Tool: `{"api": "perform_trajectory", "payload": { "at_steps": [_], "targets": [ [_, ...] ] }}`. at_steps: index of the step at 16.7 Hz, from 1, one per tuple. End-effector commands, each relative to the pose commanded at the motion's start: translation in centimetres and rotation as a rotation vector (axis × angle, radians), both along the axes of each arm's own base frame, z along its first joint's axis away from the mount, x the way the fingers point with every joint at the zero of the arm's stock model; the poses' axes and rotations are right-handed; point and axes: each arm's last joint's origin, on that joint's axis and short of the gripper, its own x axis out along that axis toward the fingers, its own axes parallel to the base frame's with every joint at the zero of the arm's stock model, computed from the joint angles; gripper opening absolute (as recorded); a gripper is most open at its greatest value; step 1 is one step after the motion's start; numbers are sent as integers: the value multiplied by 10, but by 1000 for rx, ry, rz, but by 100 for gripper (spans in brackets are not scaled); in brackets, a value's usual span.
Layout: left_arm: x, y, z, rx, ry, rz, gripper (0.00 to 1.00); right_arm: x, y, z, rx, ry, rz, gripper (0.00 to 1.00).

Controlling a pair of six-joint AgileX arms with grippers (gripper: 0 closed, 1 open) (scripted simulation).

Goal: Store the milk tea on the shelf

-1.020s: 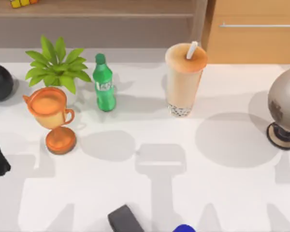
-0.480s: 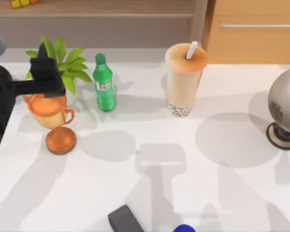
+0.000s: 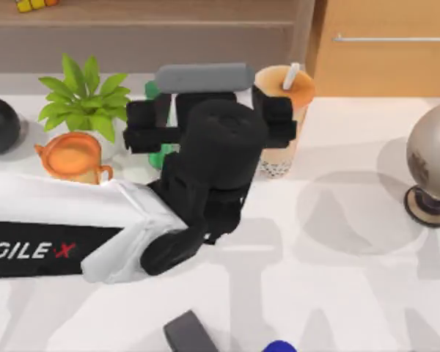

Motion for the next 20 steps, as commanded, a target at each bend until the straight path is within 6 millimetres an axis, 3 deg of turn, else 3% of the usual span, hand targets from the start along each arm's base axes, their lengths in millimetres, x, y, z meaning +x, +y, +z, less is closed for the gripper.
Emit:
{"api": "perform_trajectory", "payload": {
  "at_steps": [3, 6, 14, 20],
  "targets": [
    [-8, -51, -39, 23, 2, -4, 100, 0, 0, 0, 0, 0, 0, 100],
    [-19, -79, -64, 32, -5, -6, 100, 0, 0, 0, 0, 0, 0, 100],
    [-16, -84, -70, 35, -6, -6, 100, 0, 0, 0, 0, 0, 0, 100],
    [40, -88, -81, 33, -7, -7, 100, 0, 0, 0, 0, 0, 0, 100]
  ]
}}
